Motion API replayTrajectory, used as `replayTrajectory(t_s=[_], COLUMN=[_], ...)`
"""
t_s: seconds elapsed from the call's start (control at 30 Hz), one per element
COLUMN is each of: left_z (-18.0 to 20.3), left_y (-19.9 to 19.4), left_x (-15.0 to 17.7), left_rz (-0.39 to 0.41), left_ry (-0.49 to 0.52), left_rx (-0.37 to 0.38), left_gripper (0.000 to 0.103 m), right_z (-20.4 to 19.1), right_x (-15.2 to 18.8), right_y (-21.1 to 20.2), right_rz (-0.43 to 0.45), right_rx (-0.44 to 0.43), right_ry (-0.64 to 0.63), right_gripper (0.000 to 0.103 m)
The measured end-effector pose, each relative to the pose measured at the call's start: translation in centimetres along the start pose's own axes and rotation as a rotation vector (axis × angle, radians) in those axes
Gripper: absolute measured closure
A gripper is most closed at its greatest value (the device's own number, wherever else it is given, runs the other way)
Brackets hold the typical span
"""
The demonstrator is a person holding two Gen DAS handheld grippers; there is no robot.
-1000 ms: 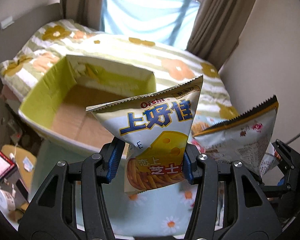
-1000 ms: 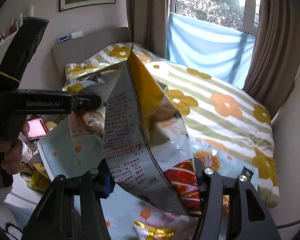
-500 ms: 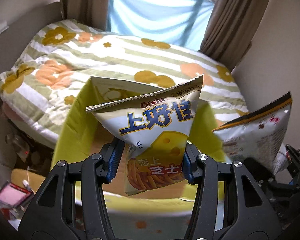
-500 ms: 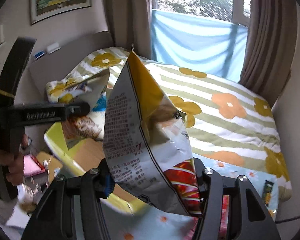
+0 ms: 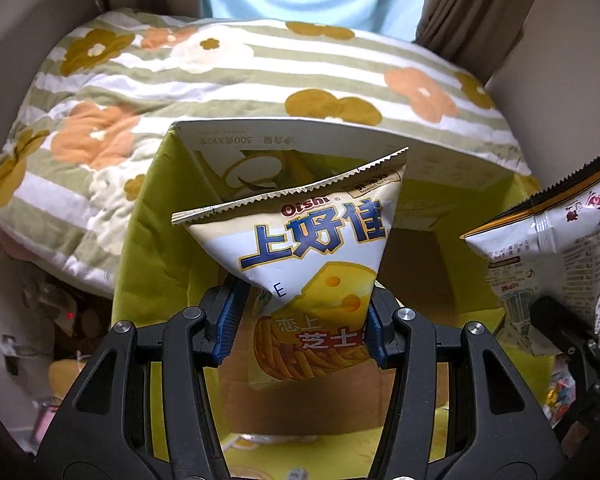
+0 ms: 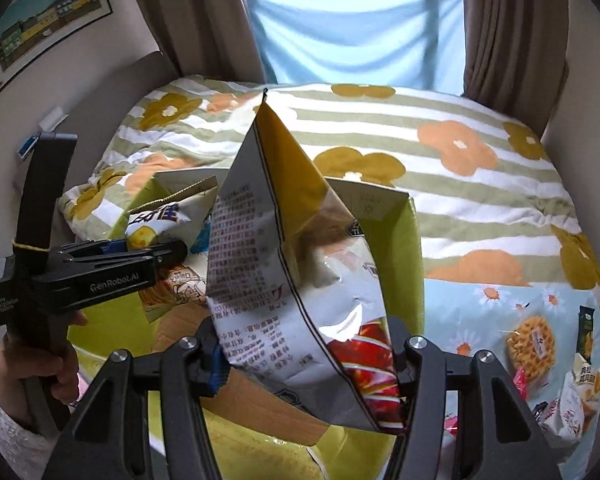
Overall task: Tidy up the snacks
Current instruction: 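Carry the Oishi bag into the yellow box while the right tool carries its bag, then release the white bag into the box with the right tool, withdraw both tools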
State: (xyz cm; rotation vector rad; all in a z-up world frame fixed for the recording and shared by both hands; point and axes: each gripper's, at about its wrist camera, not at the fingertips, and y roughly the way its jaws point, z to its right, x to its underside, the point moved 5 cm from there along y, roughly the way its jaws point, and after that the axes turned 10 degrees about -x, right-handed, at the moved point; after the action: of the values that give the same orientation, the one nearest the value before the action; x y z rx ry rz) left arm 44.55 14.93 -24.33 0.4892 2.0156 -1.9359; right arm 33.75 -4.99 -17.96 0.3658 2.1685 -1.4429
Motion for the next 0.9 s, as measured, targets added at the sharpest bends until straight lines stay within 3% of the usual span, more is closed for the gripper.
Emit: replayTrajectory(t_s=[0.03,0.1,0.13,0.17,0.47,0.53,0.57,0.6,0.67,0.9], left_z=[0.1,0.2,0.1,0.0,-1.4,-1.7,-1.9,-1.9,-1.9,-2.0], left_y=[0.3,0.3,0.2,-0.1,-1.8,-2.5,-2.9,-3.1,-3.6,-4.6], left_x=[-0.2,-0.3,-0.5,-0.5,0.2,0.6,0.7,0.8,1.2,2.6], left_rz=[0.003,0.016,0.027,0.044,0.057,0.070,0.077,0.081,0.091,0.099], left_ry=[0.009,0.028,0.034,0.039,0.028,0.013,0.010,0.011,0.024,0.037], left_rx=[-0.010,-0.027,-0.056,-0.081,-0.075,-0.062,-0.063,-0.064,-0.074,-0.080], left_gripper=[0.054,0.038,0.015,0.000,0.000,0.000,0.000,0.000,0.000,0.000], right_z=[0.2,0.2,0.5,0.8,1.4,1.1,1.1,1.1,0.8,-0.4], right_x=[-0.1,-0.3,-0.4,-0.7,-0.7,-1.0,-1.0,-1.0,-0.9,0.1], right_y=[0.4,0.9,1.1,1.4,3.8,4.6,4.9,5.4,5.7,3.7], right_rz=[-0.007,-0.015,-0.019,-0.024,-0.079,-0.093,-0.103,-0.115,-0.110,-0.086], right_rx=[0.003,0.005,0.004,0.004,-0.018,-0.004,0.004,0.011,0.006,0.017], right_ry=[0.002,0.007,0.012,0.017,0.064,0.061,0.061,0.062,0.042,-0.039], right_gripper=[0.050,0.050,0.050,0.050,0.048,0.043,0.031,0.012,0.000,0.000])
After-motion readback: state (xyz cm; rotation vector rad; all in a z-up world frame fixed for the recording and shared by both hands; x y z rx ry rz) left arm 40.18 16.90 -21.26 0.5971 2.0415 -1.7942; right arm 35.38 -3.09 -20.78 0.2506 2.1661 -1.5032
